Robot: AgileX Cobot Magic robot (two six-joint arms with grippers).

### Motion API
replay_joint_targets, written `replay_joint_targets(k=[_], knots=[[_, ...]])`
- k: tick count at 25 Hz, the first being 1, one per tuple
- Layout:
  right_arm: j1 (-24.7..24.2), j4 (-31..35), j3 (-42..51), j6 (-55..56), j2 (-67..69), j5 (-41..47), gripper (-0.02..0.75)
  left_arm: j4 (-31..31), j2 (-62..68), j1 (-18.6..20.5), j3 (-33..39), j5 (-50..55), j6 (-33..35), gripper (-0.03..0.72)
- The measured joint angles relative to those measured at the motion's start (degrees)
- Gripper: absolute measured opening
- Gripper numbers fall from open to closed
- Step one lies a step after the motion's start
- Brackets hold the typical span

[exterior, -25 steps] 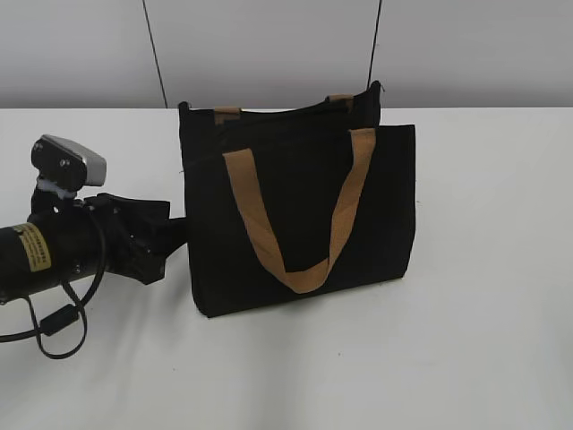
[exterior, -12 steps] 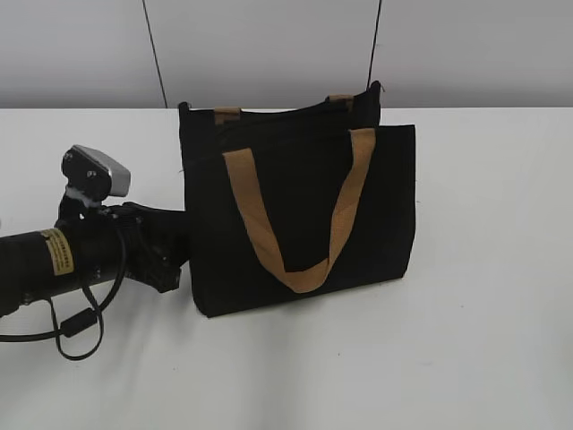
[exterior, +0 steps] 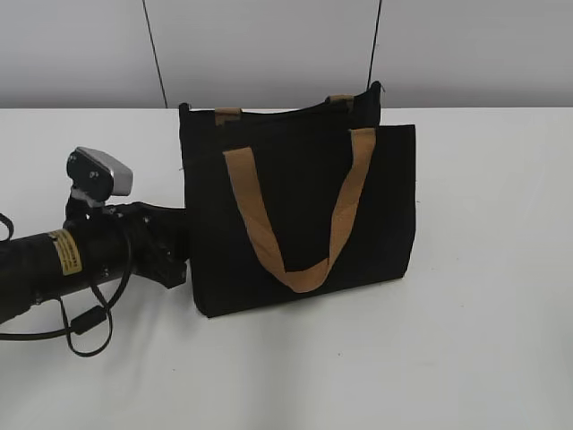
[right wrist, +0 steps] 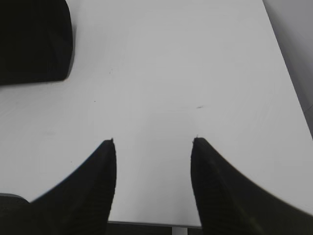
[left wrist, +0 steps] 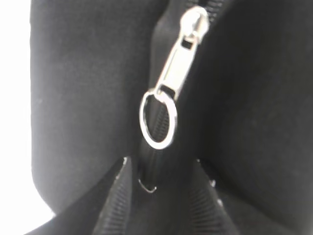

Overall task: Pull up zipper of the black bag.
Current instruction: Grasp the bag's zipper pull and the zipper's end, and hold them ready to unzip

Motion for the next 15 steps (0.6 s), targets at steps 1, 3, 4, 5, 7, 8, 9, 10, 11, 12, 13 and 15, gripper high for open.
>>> replay_joint_targets(k=[1, 3, 4, 5, 7, 8, 9, 10, 11, 12, 13, 15], knots=[[0.0, 0.0, 0.0, 0.0, 0.0, 0.0, 0.390, 0.0, 0.1, 0.0, -0.1, 0.0, 0.0, 0.292], [0.0, 0.0, 0.0, 0.0, 0.0, 0.0, 0.390, -0.4, 0.1, 0.0, -0.4, -0.2, 0.0, 0.275], [0.0, 0.0, 0.0, 0.0, 0.0, 0.0, 0.390, -0.7, 0.1, 0.0, -0.4, -0.2, 0.0, 0.258], [0.0, 0.0, 0.0, 0.0, 0.0, 0.0, 0.390, -1.0, 0.1, 0.0, -0.4, -0.1, 0.0, 0.232], [0.0, 0.0, 0.0, 0.0, 0.0, 0.0, 0.390, -1.2, 0.1, 0.0, -0.4, 0.0, 0.0, 0.164], [0.0, 0.0, 0.0, 0.0, 0.0, 0.0, 0.390, -1.3, 0.1, 0.0, -0.4, 0.0, 0.0, 0.114], [0.0, 0.0, 0.0, 0.0, 0.0, 0.0, 0.390, -1.4, 0.1, 0.0, -0.4, 0.1, 0.0, 0.060], [0.0, 0.0, 0.0, 0.0, 0.0, 0.0, 0.390, -1.5, 0.1, 0.0, -0.4, 0.1, 0.0, 0.027], [0.0, 0.0, 0.0, 0.0, 0.0, 0.0, 0.390, -1.5, 0.1, 0.0, -0.4, 0.1, 0.0, 0.006], [0.0, 0.0, 0.0, 0.0, 0.0, 0.0, 0.390, -1.6, 0.1, 0.0, -0.4, 0.1, 0.0, -0.003], [0.0, 0.0, 0.0, 0.0, 0.0, 0.0, 0.390, -1.6, -0.1, 0.0, -0.4, 0.1, -0.1, -0.006], [0.0, 0.0, 0.0, 0.0, 0.0, 0.0, 0.390, -1.7, -1.2, 0.0, -0.1, 1.2, -0.1, -0.006]])
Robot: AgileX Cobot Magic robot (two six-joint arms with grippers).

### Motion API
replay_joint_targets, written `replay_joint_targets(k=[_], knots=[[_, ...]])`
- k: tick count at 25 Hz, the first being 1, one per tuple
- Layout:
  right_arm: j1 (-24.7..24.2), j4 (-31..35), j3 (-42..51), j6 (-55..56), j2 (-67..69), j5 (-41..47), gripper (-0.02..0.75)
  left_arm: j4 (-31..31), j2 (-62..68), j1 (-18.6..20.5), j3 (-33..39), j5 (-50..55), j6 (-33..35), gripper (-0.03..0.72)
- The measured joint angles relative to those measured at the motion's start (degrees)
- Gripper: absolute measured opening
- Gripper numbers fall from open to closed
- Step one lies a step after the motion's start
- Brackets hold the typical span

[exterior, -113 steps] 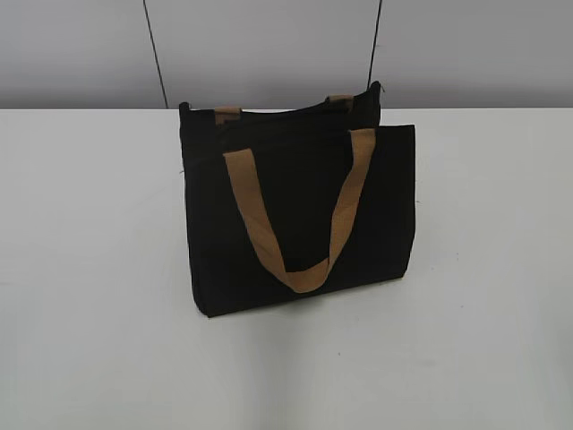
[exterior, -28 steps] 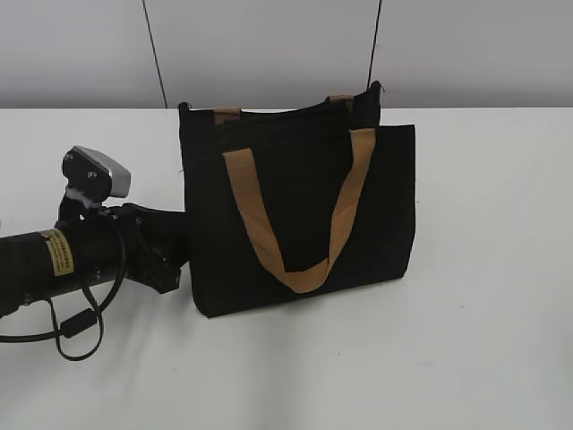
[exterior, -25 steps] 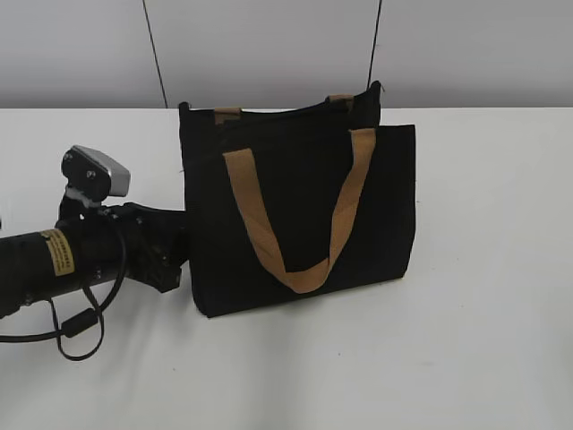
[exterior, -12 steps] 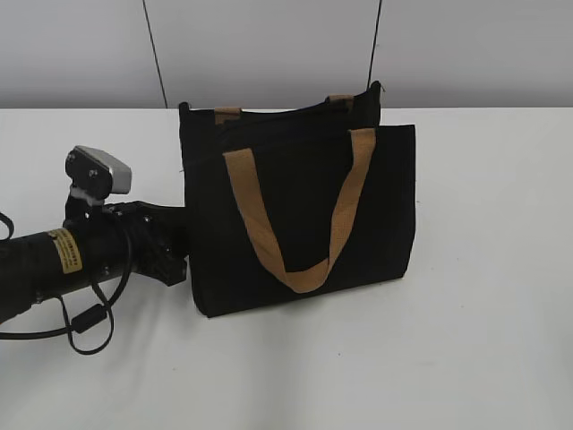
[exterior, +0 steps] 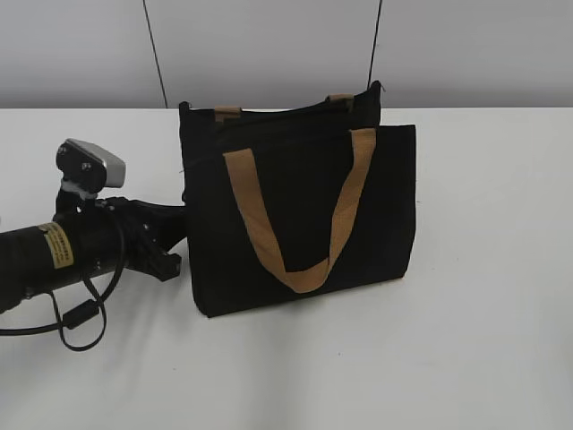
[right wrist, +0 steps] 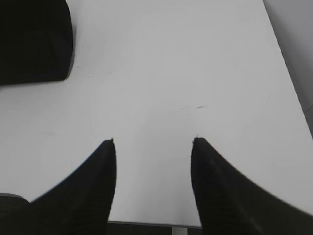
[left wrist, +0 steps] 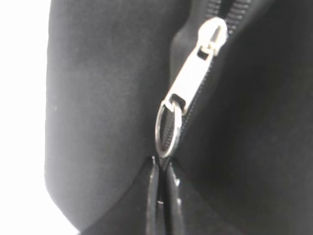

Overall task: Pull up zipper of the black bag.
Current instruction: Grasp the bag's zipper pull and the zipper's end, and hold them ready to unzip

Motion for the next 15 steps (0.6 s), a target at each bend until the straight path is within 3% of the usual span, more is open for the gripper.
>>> replay_joint_targets(k=[15], knots=[[0.0, 0.0, 0.0, 0.0, 0.0, 0.0, 0.390, -2.4, -27.8, 0.0, 3.8, 20.4, 0.0, -0.008]])
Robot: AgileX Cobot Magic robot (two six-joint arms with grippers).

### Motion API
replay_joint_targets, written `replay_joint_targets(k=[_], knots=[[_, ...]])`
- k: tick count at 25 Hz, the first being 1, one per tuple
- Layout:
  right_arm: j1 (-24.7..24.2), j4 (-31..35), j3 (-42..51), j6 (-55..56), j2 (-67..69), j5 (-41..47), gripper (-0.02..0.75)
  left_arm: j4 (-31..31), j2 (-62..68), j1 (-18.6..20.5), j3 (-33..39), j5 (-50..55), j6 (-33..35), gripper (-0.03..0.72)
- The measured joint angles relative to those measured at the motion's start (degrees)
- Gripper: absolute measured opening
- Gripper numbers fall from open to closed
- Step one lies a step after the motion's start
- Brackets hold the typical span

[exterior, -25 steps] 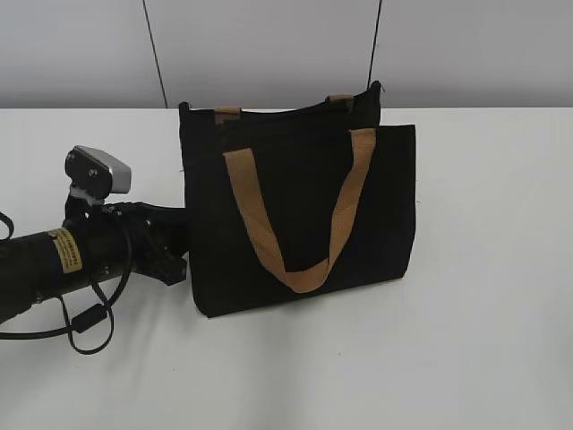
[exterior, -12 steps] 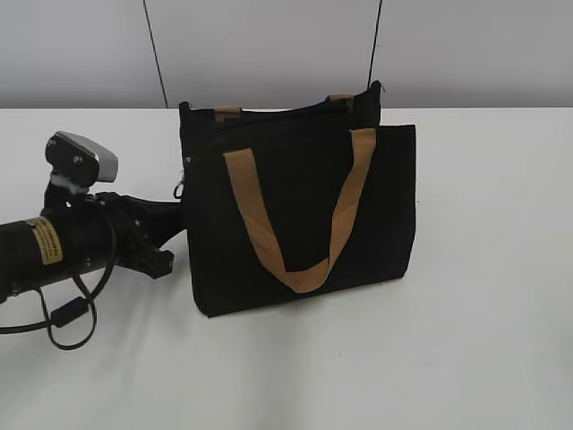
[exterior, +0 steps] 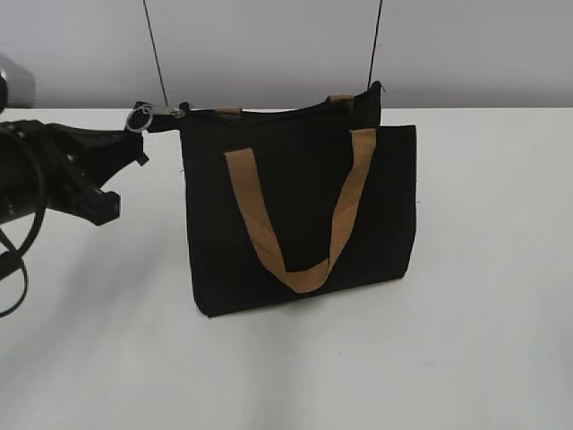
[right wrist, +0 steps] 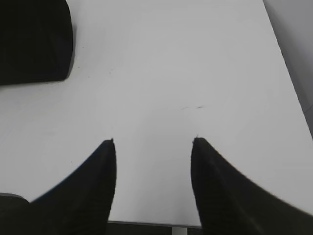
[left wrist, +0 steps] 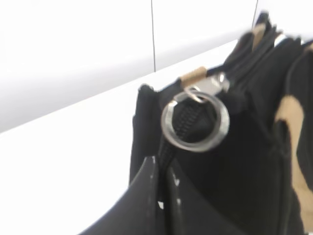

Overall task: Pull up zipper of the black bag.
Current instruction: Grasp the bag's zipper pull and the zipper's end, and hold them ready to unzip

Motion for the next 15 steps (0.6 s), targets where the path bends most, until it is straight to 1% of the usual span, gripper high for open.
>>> replay_joint_targets(k=[5, 10, 15], knots=[[0.0, -0.1, 0.0, 0.0, 0.0, 0.0, 0.390, 0.1, -7.1, 0.0, 0.0, 2.1, 0.0, -0.008], [0.0, -0.1, 0.0, 0.0, 0.0, 0.0, 0.390, 0.1, -8.0, 0.0, 0.1, 2.4, 0.0, -0.008], [0.0, 0.0, 0.0, 0.0, 0.0, 0.0, 0.390, 0.2, -8.0, 0.0, 0.1, -1.0, 0.0, -0.008]])
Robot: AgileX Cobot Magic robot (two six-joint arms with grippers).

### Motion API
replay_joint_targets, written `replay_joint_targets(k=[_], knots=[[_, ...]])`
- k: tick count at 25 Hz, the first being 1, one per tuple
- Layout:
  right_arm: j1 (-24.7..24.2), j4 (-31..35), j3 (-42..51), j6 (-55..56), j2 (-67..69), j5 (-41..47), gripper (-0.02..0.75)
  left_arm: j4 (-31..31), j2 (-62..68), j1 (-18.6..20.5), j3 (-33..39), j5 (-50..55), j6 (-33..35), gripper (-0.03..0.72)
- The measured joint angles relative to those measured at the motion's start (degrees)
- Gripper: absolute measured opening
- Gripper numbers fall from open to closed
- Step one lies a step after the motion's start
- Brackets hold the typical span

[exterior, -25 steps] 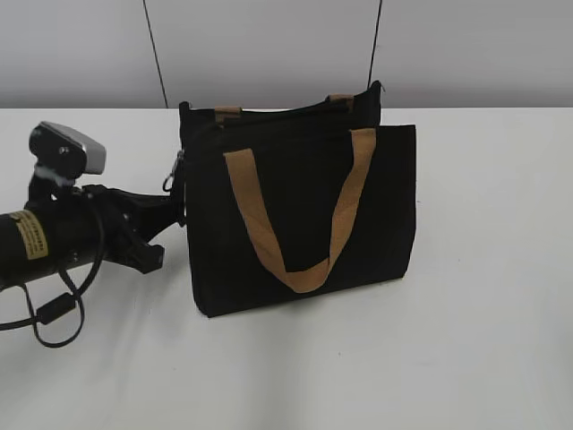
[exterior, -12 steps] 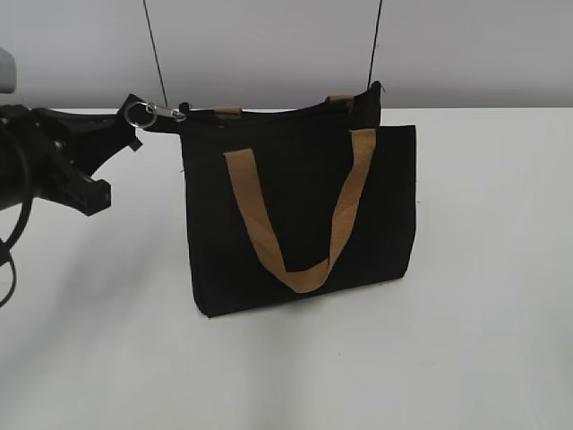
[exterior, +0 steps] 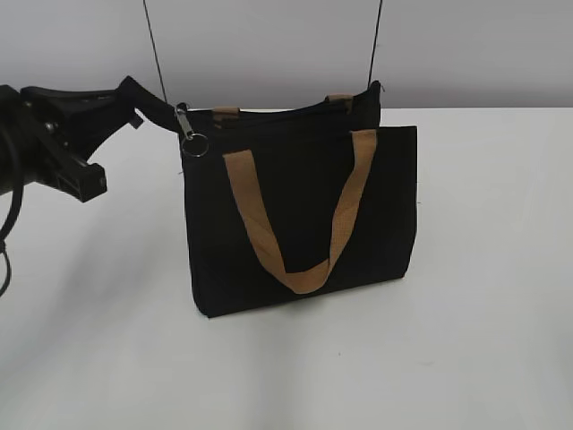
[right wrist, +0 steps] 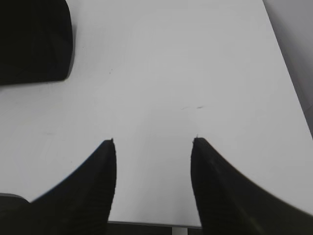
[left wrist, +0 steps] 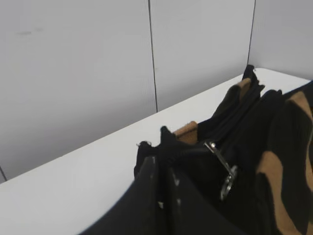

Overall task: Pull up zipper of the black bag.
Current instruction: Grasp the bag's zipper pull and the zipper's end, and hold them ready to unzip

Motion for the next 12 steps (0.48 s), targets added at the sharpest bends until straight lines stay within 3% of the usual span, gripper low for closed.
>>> replay_joint_targets(k=[5, 12], knots=[[0.0, 4.5, -0.1, -2.3, 1.3, 0.0, 0.390, 0.3, 0.0, 0.0, 0.0, -3.8, 0.0, -0.008], [0.0, 22.6, -1.1, -22.9, 17.2, -5.7, 0.390, 0.6, 0.0, 0.0, 0.0, -4.3, 0.0, -0.008]])
